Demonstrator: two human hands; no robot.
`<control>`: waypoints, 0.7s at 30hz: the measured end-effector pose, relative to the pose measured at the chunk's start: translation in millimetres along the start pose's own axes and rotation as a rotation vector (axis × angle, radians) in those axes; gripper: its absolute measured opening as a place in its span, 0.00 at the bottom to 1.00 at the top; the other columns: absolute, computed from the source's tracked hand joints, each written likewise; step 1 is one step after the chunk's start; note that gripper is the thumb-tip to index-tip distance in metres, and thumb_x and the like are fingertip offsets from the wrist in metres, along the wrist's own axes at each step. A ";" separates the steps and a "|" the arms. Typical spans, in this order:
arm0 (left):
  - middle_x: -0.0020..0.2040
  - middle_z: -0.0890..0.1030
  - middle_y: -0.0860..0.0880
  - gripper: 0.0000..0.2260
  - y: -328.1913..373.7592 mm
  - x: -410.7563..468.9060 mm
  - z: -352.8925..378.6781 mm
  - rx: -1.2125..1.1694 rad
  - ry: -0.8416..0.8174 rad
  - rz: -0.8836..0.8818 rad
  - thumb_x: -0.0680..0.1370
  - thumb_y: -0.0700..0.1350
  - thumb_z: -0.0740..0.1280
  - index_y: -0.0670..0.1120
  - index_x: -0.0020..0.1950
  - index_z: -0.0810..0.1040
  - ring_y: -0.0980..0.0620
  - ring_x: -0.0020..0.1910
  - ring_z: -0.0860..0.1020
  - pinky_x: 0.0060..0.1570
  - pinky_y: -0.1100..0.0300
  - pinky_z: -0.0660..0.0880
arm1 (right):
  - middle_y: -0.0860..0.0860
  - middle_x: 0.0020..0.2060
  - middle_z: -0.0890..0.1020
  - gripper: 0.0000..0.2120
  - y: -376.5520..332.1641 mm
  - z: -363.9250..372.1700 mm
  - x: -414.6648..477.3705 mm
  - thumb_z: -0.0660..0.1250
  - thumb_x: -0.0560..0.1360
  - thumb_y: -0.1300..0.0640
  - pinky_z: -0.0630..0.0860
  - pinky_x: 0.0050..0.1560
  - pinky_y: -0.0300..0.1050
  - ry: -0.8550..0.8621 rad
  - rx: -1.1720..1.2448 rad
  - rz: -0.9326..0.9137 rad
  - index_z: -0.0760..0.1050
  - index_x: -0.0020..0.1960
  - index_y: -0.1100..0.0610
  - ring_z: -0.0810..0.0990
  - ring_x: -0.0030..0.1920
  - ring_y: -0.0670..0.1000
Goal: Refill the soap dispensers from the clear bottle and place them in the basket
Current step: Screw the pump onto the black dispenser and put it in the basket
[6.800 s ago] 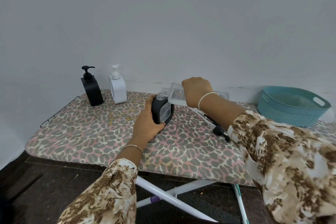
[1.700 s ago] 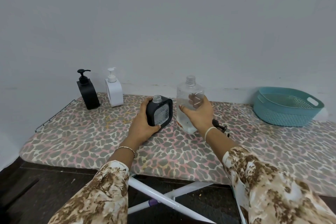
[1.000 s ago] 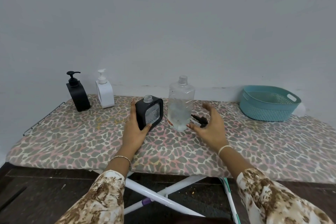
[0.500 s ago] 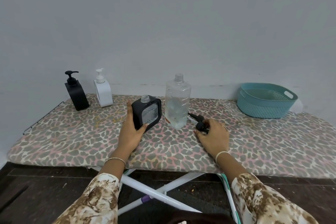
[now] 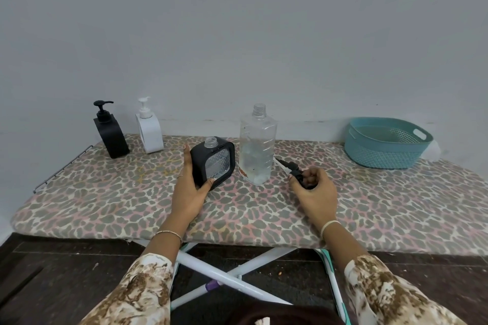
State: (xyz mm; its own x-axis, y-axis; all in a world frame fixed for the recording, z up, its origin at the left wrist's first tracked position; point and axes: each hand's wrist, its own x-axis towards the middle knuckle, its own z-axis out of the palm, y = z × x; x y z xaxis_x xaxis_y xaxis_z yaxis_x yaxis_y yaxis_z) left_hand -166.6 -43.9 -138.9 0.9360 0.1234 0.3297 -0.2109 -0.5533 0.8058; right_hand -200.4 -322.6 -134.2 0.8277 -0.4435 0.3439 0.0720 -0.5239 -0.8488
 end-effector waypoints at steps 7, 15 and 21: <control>0.74 0.69 0.48 0.45 -2.6 -0.2 1.8 0.011 0.009 -0.005 0.77 0.45 0.71 0.62 0.77 0.39 0.45 0.68 0.73 0.64 0.46 0.73 | 0.42 0.36 0.80 0.16 6.6 0.5 1.9 0.74 0.64 0.40 0.77 0.41 0.41 -0.145 -0.092 0.010 0.75 0.43 0.48 0.79 0.39 0.43; 0.73 0.70 0.49 0.44 -4.7 0.4 3.3 -0.001 0.020 0.005 0.77 0.44 0.71 0.61 0.78 0.40 0.46 0.68 0.73 0.65 0.46 0.72 | 0.45 0.37 0.80 0.11 5.7 7.5 25.8 0.69 0.72 0.42 0.78 0.45 0.50 -0.053 -0.075 0.050 0.75 0.42 0.50 0.79 0.39 0.47; 0.73 0.70 0.49 0.44 -8.9 1.1 4.5 0.002 0.034 0.020 0.77 0.45 0.70 0.64 0.77 0.39 0.47 0.68 0.73 0.65 0.47 0.73 | 0.48 0.48 0.80 0.16 5.5 16.3 54.2 0.64 0.68 0.38 0.77 0.54 0.53 -0.028 -0.103 0.101 0.77 0.47 0.49 0.79 0.50 0.52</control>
State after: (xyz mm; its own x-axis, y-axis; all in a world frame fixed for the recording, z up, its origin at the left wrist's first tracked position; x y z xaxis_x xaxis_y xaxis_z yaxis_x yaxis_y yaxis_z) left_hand -162.4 -42.6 -147.9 0.9214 0.1398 0.3626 -0.2294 -0.5574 0.7979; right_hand -146.1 -337.7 -126.8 0.8429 -0.4785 0.2462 -0.0693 -0.5501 -0.8322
